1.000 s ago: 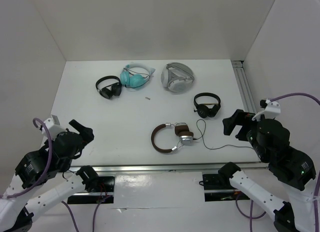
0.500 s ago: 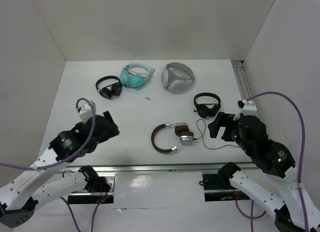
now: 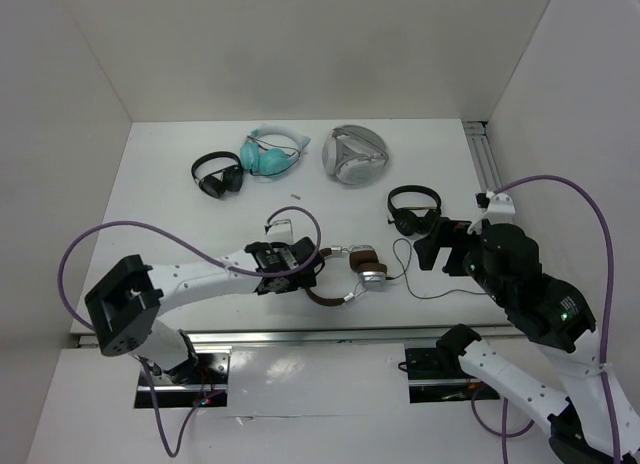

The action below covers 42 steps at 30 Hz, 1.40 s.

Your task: Wrap the headphones

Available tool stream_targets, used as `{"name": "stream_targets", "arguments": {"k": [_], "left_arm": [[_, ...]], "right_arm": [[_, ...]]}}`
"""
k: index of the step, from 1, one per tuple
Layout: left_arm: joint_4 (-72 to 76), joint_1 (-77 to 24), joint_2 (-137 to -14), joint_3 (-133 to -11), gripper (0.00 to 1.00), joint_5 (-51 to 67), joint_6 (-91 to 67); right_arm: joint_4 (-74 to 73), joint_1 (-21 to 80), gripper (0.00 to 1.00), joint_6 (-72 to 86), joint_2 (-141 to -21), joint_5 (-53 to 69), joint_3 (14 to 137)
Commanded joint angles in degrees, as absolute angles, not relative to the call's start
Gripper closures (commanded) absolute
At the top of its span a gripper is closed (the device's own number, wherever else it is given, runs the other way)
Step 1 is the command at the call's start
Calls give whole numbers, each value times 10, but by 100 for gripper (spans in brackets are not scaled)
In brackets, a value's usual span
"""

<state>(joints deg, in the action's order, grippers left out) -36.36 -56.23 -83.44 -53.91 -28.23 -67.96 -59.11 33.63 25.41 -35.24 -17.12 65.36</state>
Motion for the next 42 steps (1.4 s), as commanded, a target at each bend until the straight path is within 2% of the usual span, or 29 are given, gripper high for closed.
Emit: {"name": "stream_targets", "arguments": {"k": [1,9,14,15,18,19,20,21,25,27,32,37,42], "left_arm": [[-344,-562,-874,-571,0,-288,-736],[-316,-580,-959,-584,2,-271,-763],[-321,-580,-996,-589,23,-271,-776],[-321,-580,-996,-589,28,-271,-782],[-321,-580,-996,-569,56,-271,-782],[-321,-580,-996,-569,84,-271,-782],[-327,-580,-1001,-569,96,-271,-790],[-335,-580,-1001,-569,100,-271,-795],[-426,-593,-944,-574,100,-326,-834],[-551,-598,-905,-602,100,-360,-869],[-773,-599,-774,-728,100,-479,-897],[-783,-547,-657,-858,100,-506,-694],[-778,-433,-648,-1039,100,-501,-547]], "right_arm": [[-559,341,0,243,-339,-154,672],[-559,341,0,237,-333,-135,662],[-548,341,0,237,-322,-130,650],[-548,341,0,237,-322,-130,650],[-548,341,0,237,-316,-130,650],[-543,341,0,237,-316,-125,645],[-543,341,0,237,-316,-125,645],[-538,341,0,237,-316,-118,645],[-503,341,0,232,-303,-96,621],[-473,341,0,232,-287,-77,592],[-283,341,0,234,-200,33,491],[-130,341,0,249,-264,68,423],[42,341,0,230,-323,128,350]]}}
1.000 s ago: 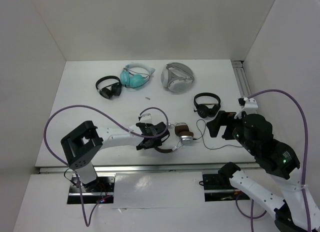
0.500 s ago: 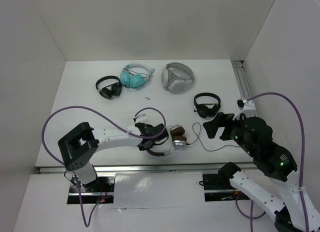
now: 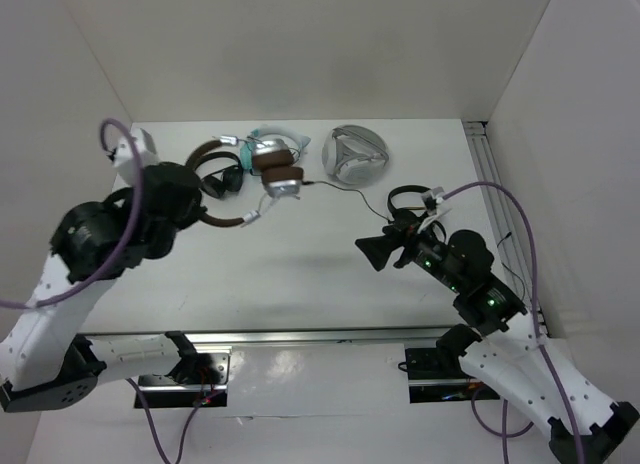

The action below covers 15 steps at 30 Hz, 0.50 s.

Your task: Wrap the headphones

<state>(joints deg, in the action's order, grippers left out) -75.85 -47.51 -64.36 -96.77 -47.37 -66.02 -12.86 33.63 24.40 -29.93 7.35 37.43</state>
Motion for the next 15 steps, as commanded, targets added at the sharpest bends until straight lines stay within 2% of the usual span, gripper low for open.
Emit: {"name": "stream_targets", "arguments": {"k": [1,2,8,15], "left_arm": [[-778,-419,-658,-1065,100,-487,-506],[-778,-405,-658,-1109,100,-479,-491],[-778,-332,-674,-1190,100,-423,-427],[-773,-280,-674,-1196,100,-373,-391]], "right_arm": [[64,341,0,218,-349,139,345],[102,341,0,212,-362,149,345],[154,341,0,190,-445,162,323],[148,341,11,158,-455,186,323]]}}
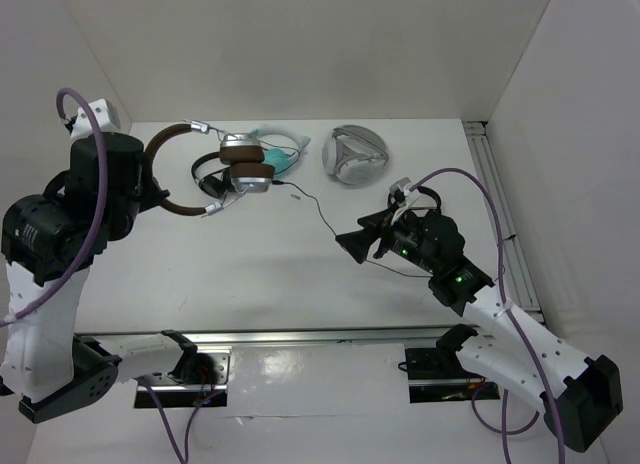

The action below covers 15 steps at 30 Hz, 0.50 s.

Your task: Wrap the headphones

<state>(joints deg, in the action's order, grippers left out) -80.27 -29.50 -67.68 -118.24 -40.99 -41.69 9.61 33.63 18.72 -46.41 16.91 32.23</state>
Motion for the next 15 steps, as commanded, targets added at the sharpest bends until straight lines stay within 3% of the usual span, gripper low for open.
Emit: {"name": "stream_targets", "arguments": {"k": [1,10,15], "left_arm": [[-759,-280,-668,-1188,100,-364,-391],[-741,-268,-668,-1176,100,-330,-381],[-741,-268,-668,-1171,100,-330,-381]], "right_arm": [[148,341,11,158,-455,181,323],[150,341,17,138,-515,176,339],[205,341,30,149,-567,199,328]]}}
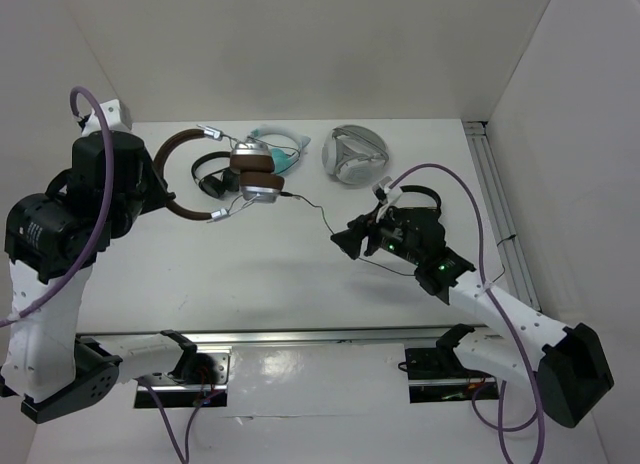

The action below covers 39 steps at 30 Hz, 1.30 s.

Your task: Wrap the headphones

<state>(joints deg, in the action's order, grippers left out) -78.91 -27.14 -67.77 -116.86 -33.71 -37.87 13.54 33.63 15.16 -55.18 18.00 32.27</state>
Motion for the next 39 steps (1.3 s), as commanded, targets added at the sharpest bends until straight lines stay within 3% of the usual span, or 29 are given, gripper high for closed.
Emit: {"name": "stream_targets", "arguments": {"k": [1,3,5,14,15,17,19,24,30,39], "left_arm": [[-741,-268,-663,-1171,100,-330,-381],[-741,-268,-663,-1171,100,-330,-381],[-741,-268,-663,-1171,100,-325,-375],[-735,-268,-663,-1171,100,-308,-381],[-735,-268,-663,-1171,100,-308,-381],[-729,-268,-657,-1165,100,-308,-381],[-723,-268,-657,-1158,100,-308,-386],[-678,-268,-644,-1087,100,-297,-360],[-566,-263,-632,-893,100,-284,-290],[-497,-366,-632,-723,100,-352,-249]], "right_arm": [[212,341,32,155,-583,206,328],[224,341,43,155,-594,206,322],[237,341,62,155,-606,206,322],[264,341,61,171,-621,217,310],[264,347,65,171,-621,217,310],[264,347,88,171,-621,208,310],[246,361,100,171,-621,193,304],[156,416,100,171,-566,7,320],[-37,518,100,161,-464,-250,423],[-202,613,100,106,-454,-256,555]]}}
